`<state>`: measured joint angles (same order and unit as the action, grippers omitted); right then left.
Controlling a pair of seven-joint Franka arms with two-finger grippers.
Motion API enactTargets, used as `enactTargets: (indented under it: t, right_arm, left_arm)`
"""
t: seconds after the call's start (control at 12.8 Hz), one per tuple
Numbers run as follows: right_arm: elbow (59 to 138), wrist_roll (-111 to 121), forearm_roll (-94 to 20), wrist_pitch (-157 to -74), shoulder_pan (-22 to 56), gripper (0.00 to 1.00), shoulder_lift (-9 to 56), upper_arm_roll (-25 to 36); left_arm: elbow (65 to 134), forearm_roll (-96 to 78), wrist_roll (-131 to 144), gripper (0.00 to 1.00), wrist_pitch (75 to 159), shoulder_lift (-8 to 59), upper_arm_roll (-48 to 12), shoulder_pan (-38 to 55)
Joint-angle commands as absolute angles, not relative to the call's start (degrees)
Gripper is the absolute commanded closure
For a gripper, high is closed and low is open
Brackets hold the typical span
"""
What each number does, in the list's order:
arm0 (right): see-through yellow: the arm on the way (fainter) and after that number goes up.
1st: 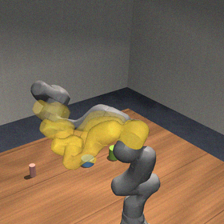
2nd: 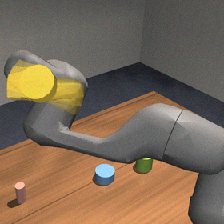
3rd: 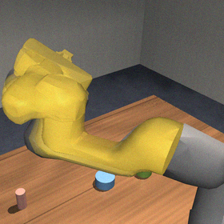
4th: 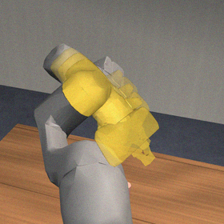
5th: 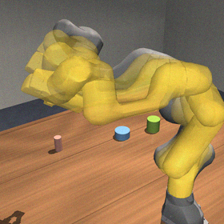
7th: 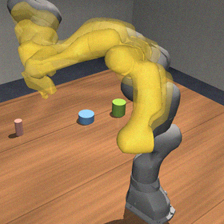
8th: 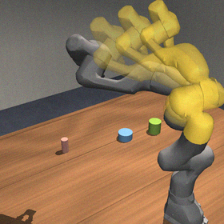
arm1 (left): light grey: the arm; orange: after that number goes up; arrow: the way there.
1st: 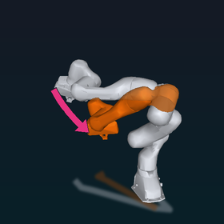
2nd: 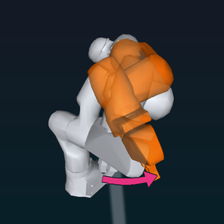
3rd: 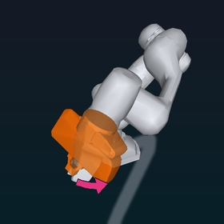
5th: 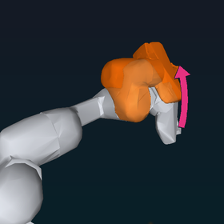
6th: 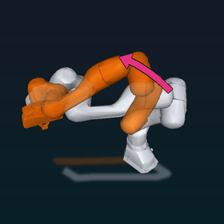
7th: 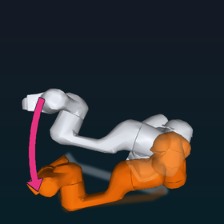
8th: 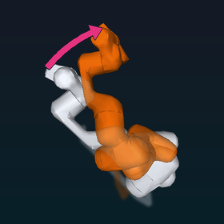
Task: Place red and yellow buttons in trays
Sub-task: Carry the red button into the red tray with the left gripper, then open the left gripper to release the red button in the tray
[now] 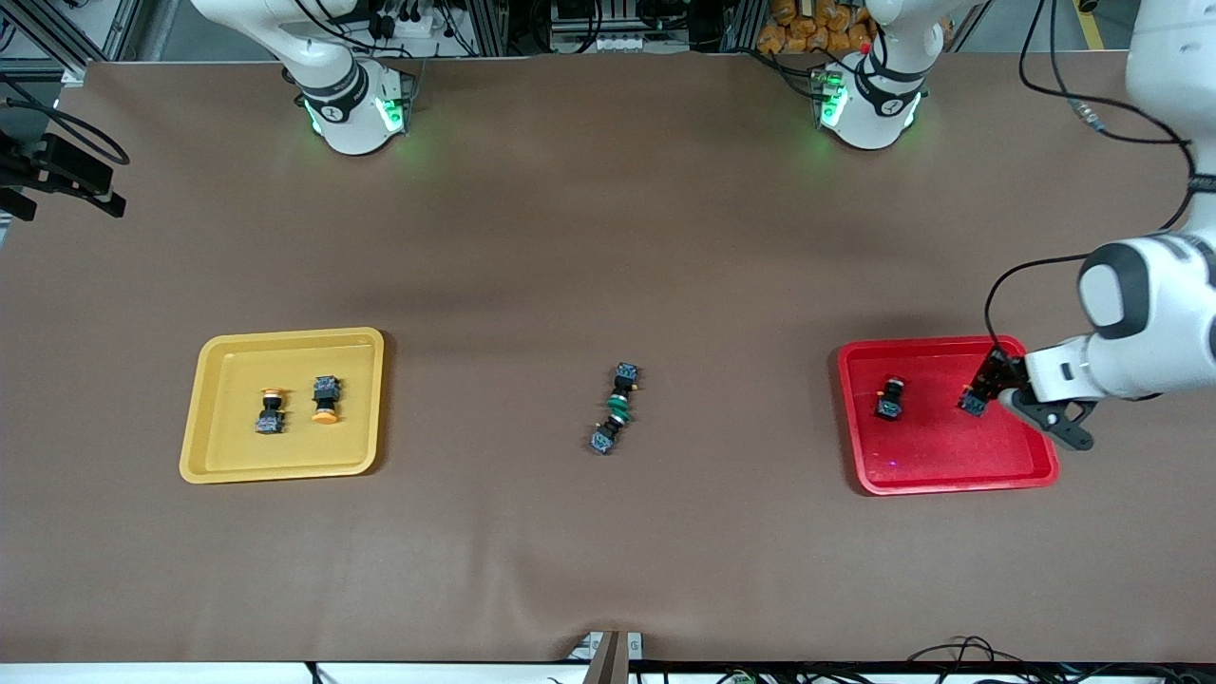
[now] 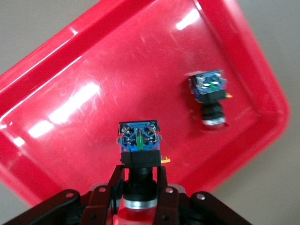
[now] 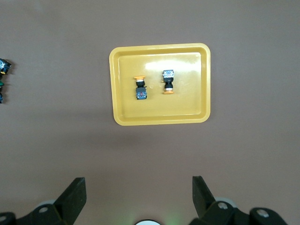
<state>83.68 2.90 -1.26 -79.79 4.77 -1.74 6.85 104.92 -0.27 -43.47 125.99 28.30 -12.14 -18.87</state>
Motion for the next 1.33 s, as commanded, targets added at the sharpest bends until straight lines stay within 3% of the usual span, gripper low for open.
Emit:
enactTargets:
  t: [0.0, 0.47, 0.55, 0.63, 1.02, 1.25]
  right_arm:
    - [82.88, 2.29, -0.62, -78.84, 4.13, 0.0, -1.23, 6.5]
    - [82.97, 2.29, -0.62, -78.84, 4.13, 0.0, -1.23, 6.5]
    - [82.97, 2.29, -0.62, -78.84, 4.13, 0.0, -1.14, 6.5]
    - [82.97, 2.29, -0.62, -78.84, 4.13, 0.0, -1.14, 6.5]
    - [82.97, 2.29, -0.62, -78.49, 4.13, 0.0, -1.14, 6.42]
    - [82.97, 2.29, -0.62, -78.57, 4.13, 0.0, -1.14, 6.5]
  left_arm:
    - [106.35, 2.2, -45.96, 1.0, 131.99, 30.49, -12.74, -19.42]
    - [106.17, 2.55, -46.58, 1.0, 135.0, 32.17, -12.74, -19.69]
    - [105.74, 2.55, -46.58, 0.58, 135.0, 32.34, -12.74, -19.77]
    - [105.65, 2.55, -46.76, 0.01, 135.0, 32.26, -12.74, -19.86]
    - [103.02, 2.55, -47.02, 0.0, 133.69, 31.2, -13.18, -18.99]
    - [98.46, 2.46, -46.5, 0.0, 127.55, 30.85, -14.76, -18.98]
